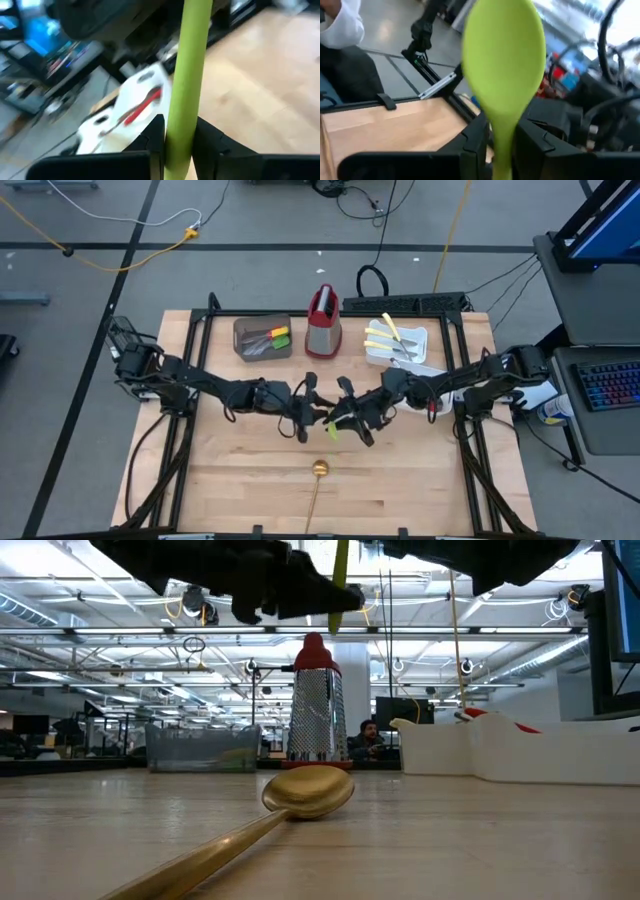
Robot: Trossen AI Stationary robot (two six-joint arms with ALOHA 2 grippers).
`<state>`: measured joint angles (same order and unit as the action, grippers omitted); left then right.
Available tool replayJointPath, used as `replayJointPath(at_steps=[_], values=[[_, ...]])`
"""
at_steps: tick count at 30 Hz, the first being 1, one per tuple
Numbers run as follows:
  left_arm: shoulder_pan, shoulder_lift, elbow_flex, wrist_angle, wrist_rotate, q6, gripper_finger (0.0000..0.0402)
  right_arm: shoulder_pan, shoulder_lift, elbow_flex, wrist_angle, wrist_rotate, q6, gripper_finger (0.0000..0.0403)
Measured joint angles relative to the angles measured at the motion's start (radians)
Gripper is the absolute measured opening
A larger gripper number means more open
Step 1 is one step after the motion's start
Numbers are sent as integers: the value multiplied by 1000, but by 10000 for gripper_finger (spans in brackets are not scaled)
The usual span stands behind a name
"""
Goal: Pick & Place Kitchen Items
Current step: Put the green serving spoon into the bottom white bin
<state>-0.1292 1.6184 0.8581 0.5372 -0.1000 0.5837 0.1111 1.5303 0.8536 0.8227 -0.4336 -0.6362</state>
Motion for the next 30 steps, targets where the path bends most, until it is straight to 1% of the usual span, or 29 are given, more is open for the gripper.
replayJointPath(at_steps=[4, 7, 9, 12, 22, 27, 29, 30], values=[[-30, 0, 0, -50, -133, 37, 60, 18, 0, 0, -69, 68, 38, 78], [-57, 0, 0, -81, -247, 74, 59, 30, -3, 0, -125, 115, 20, 75], [-75, 0, 0, -99, -317, 93, 55, 44, -3, 1, -145, 171, 0, 70], [-99, 0, 0, -117, -401, 114, 55, 69, -4, 1, -171, 287, -35, 66], [-135, 1, 0, -147, -642, 207, 65, 183, -5, 2, -297, 782, -141, 67], [-141, 1, 0, -141, -726, 286, 66, 227, -4, -1, -322, 1034, -96, 67], [-141, -2, 0, -115, -766, 315, 66, 235, -1, -3, -353, 1090, -56, 70], [-141, -3, 0, -98, -795, 330, 66, 234, 0, -3, -370, 1096, -36, 72]])
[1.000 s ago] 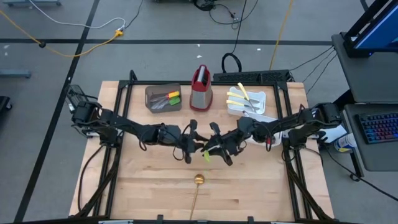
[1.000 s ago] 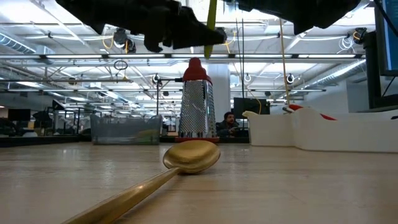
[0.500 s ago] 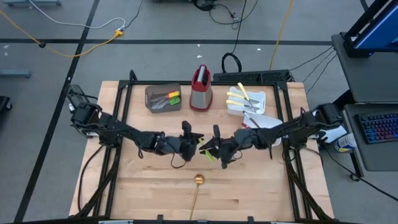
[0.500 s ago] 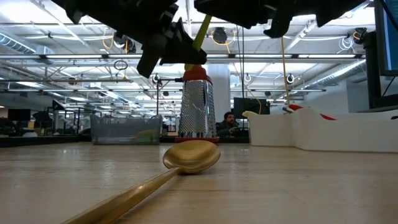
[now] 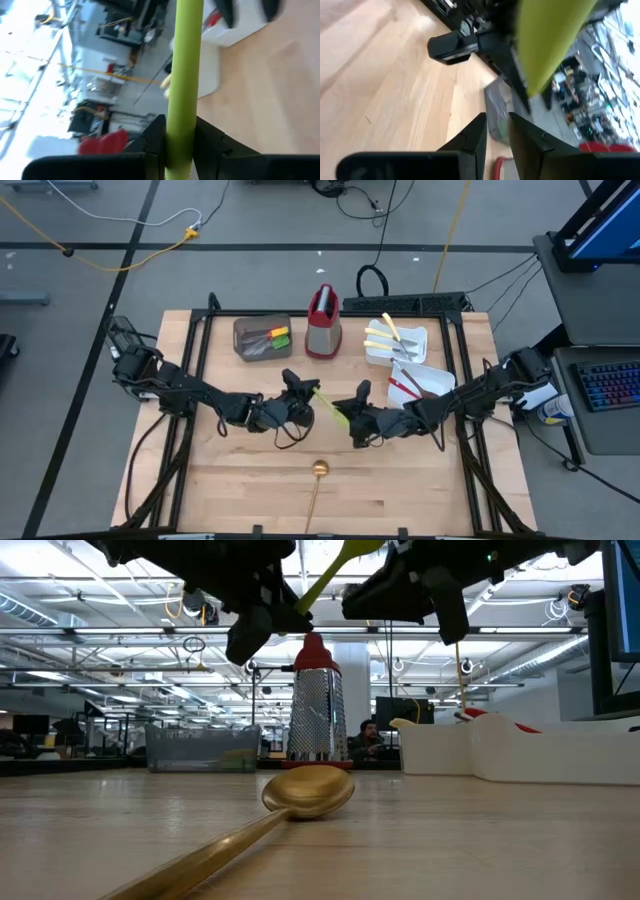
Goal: Pick & Place Kitchen Items
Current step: Put the green serving spoon into the bottom white bin
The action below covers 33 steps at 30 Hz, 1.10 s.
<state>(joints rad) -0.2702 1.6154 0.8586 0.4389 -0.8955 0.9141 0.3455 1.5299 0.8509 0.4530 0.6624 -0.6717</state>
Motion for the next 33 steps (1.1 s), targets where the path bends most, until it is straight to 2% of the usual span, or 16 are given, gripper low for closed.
replayJointPath(at_steps=[6, 9, 14, 17, 19, 22, 25, 30, 33], values=[[12, 0, 1, 74, -128, 172, 66, -2, -1, 0, -80, 18, 101, 99], [22, 0, 1, 90, -225, 290, 66, 2, -1, 0, -80, 38, 107, 122], [38, 0, 1, 90, -369, 494, 65, 33, -1, 0, -63, 257, 90, 157], [44, 1, 1, 92, -390, 582, 54, 44, -1, 0, -31, 377, 142, 168], [44, 0, 1, 100, -390, 620, 48, 44, -2, 0, 24, 406, 195, 171], [44, -1, 1, 120, -385, 660, 44, 42, -3, 0, 129, 365, 283, 170], [46, -1, 2, 158, -389, 695, 47, 46, -37, 0, 142, 285, 334, 170], [64, 2, 0, 235, -376, 726, 37, 63, -140, 2, 24, 108, 580, 170], [72, 5, -1, 258, -357, 740, 35, 73, -204, 4, -85, 67, 701, 169]])
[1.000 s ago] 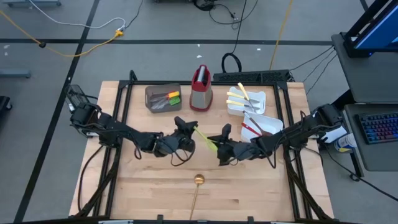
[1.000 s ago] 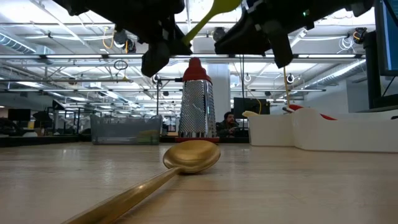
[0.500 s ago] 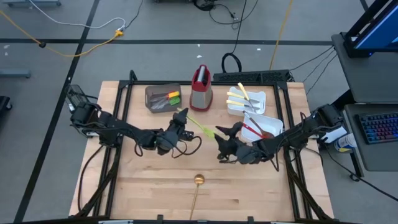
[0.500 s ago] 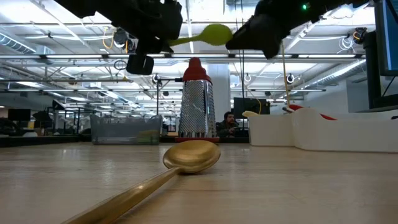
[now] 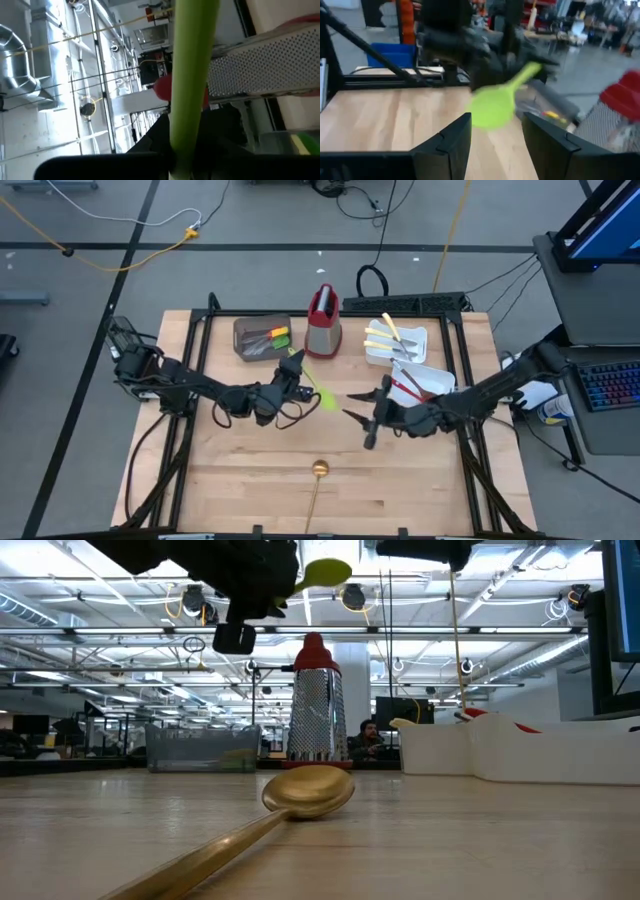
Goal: Pick & Place Kitchen Items
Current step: Put the green serving spoon into the bottom white bin
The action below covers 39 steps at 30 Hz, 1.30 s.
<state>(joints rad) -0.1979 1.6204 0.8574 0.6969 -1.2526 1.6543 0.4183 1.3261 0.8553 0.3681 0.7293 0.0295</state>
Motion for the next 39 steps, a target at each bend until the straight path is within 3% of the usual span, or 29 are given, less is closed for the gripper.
replayJointPath(at_steps=[4, 8, 11, 17, 22, 29, 33, 39], values=[[8, -2, 1, 7, 38, 0, 39, 1, -38, -3, 24, 3, 40, 169], [8, -2, 1, 9, 164, 28, 35, -61, -18, -1, 221, -2, 2, 169], [4, -2, 1, 12, 254, 51, 35, -131, 18, -3, 223, -8, 45, 169], [6, -2, 1, 17, 282, 56, 37, -273, 68, -3, 203, -319, 263, 169], [7, -2, 1, 42, 284, 129, 35, -346, 100, -3, 178, -357, 391, 169], [8, -3, 1, 150, 312, 227, 36, -425, 140, -3, 193, -577, 582, 169], [9, -3, 1, 139, 318, 237, 37, -448, 145, -3, 285, -675, 607, 169], [8, -3, 1, 123, 313, 319, 36, -459, 145, -2, 346, -694, 588, 169]])
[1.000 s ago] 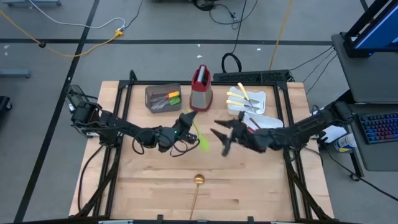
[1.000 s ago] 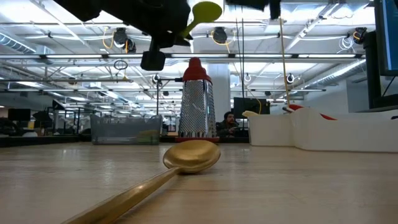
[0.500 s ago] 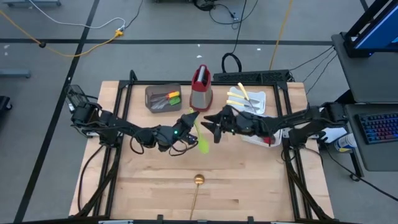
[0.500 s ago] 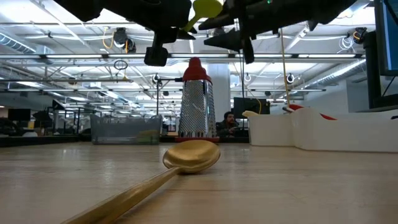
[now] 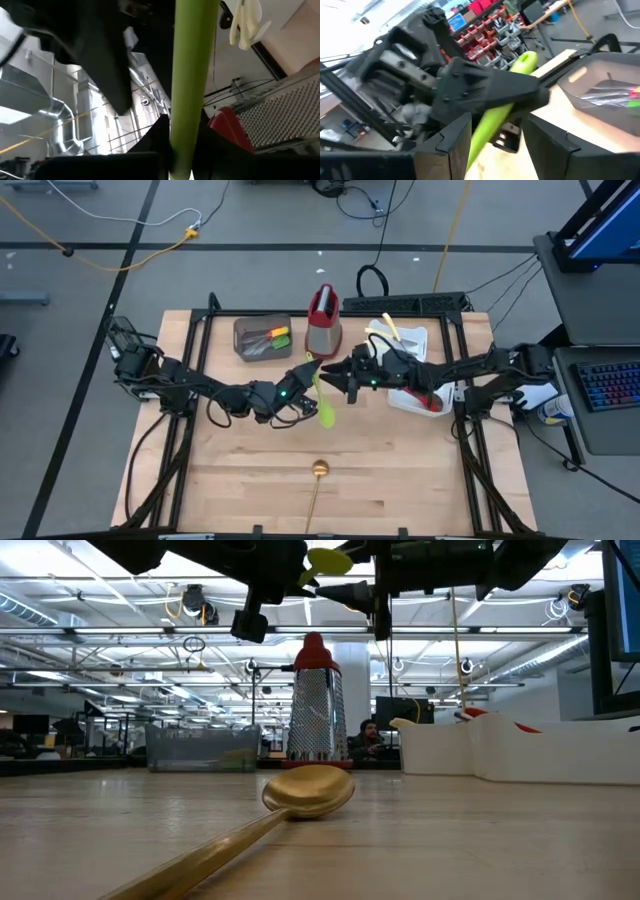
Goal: Pick & Place Kitchen Items
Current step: Put the green serving spoon into the bottom white bin
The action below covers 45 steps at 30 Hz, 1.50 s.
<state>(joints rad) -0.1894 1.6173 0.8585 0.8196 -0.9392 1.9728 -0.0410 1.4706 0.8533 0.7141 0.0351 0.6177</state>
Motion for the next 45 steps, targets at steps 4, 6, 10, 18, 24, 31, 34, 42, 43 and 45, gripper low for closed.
replayJointPath(at_steps=[4, 6, 10, 18, 24, 31, 34, 42, 43, 45], values=[[0, 0, 0, 0, 4, 66, 38, 1, -2, 0, -22, -9, -12, 169], [0, 0, 0, 1, 29, 94, 42, 2, 0, 0, -51, -10, -13, 169], [3, 0, 0, 4, 83, 120, 43, 2, -1, 0, -45, -10, -24, 169], [54, 0, 0, 28, 135, 146, 39, 3, 0, -1, -52, -14, -35, 169], [98, 0, 3, 35, 137, 134, 52, 3, 0, -1, -42, -14, -61, 169], [106, 1, 23, 70, 134, 13, 39, -5, 0, -1, -37, -15, -83, 169], [105, 1, 39, 53, 132, -12, 42, -15, -2, 1, -29, -17, -108, 166], [101, 1, 39, 9, 129, -1, 48, -20, 0, -1, -38, -67, -170, 83], [101, 1, 39, 8, 126, 10, 48, -21, 0, -1, -39, -74, -169, 70], [101, -1, 39, 8, 120, 32, 49, -21, 0, -2, -46, -73, -162, 46]])
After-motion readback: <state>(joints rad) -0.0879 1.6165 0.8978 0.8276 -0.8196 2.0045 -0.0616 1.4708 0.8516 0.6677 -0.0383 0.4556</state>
